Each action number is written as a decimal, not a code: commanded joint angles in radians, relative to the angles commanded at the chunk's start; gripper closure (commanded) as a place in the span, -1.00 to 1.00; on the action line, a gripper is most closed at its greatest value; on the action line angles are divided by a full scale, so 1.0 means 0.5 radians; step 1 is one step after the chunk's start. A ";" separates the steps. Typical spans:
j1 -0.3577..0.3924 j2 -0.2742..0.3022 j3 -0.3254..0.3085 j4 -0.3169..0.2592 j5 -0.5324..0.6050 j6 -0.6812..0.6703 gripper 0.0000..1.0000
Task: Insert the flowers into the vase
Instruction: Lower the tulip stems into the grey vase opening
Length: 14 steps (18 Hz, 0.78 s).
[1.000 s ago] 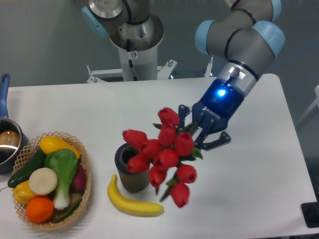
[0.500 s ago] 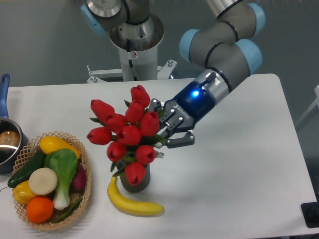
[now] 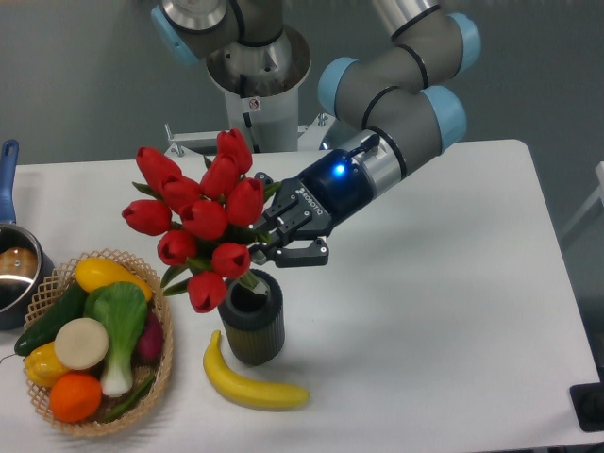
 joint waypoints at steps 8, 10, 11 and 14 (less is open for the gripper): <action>-0.009 -0.058 -0.019 0.000 -0.061 0.012 0.60; -0.009 -0.080 -0.028 0.000 -0.061 0.012 0.60; -0.009 -0.089 -0.028 0.000 -0.071 0.015 0.59; 0.000 -0.095 -0.064 0.000 -0.086 0.028 0.59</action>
